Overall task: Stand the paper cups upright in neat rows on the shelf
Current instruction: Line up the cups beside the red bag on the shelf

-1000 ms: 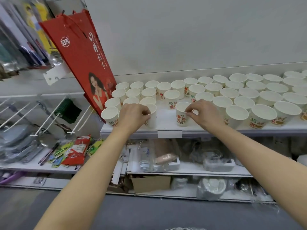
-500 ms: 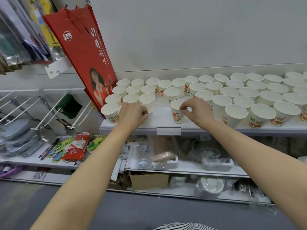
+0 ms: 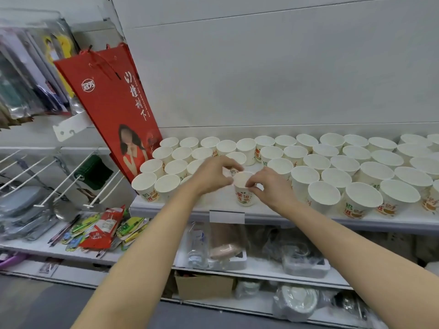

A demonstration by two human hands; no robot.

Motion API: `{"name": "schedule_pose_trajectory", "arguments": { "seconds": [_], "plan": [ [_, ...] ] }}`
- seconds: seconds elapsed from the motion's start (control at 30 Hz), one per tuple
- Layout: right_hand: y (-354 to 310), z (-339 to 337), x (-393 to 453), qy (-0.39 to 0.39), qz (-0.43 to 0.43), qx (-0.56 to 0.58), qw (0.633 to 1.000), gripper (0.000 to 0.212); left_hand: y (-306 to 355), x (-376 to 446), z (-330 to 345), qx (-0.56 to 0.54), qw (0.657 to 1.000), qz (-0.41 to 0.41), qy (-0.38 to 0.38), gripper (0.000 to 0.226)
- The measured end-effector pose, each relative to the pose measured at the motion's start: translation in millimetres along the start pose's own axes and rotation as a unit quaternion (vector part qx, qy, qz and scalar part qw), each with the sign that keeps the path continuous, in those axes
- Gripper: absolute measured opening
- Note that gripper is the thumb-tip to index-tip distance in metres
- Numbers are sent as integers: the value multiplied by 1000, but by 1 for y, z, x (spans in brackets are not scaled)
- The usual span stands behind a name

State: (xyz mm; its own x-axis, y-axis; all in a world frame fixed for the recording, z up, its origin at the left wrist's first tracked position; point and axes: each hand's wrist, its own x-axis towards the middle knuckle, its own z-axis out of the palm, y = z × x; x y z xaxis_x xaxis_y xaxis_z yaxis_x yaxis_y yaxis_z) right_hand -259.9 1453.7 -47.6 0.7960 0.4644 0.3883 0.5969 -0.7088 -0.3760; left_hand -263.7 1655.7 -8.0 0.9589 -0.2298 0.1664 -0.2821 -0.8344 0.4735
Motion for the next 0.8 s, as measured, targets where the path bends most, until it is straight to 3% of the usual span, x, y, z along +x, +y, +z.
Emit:
{"name": "schedule_pose_trajectory", "arguments": {
  "seconds": [0.17, 0.23, 0.33, 0.4, 0.53, 0.63, 0.8],
  "plan": [
    [5, 0, -1, 0, -25, 13, 1000, 13, -28, 42, -29, 79, 990, -95, 71, 26],
    [5, -6, 0, 11, -26, 44, 999, 23, -36, 61, -31, 137, 985, -95, 47, 30],
    [11, -18, 19, 86, -28, 53, 995, 24, -48, 90, -31, 220, 974, -58, 0, 45],
    [21, -25, 46, 102, 15, 29, 994, 25, -53, 110, -30, 273, 961, -16, -46, 52],
    [47, -27, 105, -34, 111, -62, 991, 57, -62, 143, -24, 334, 931, 16, -143, 76],
    [65, -16, 138, -142, 135, -121, 973, 85, -74, 163, -14, 345, 918, 30, -195, 95],
    [79, 8, 173, -237, 126, -159, 950, 105, -85, 180, -4, 318, 927, 81, -184, 83]
  ]
}}
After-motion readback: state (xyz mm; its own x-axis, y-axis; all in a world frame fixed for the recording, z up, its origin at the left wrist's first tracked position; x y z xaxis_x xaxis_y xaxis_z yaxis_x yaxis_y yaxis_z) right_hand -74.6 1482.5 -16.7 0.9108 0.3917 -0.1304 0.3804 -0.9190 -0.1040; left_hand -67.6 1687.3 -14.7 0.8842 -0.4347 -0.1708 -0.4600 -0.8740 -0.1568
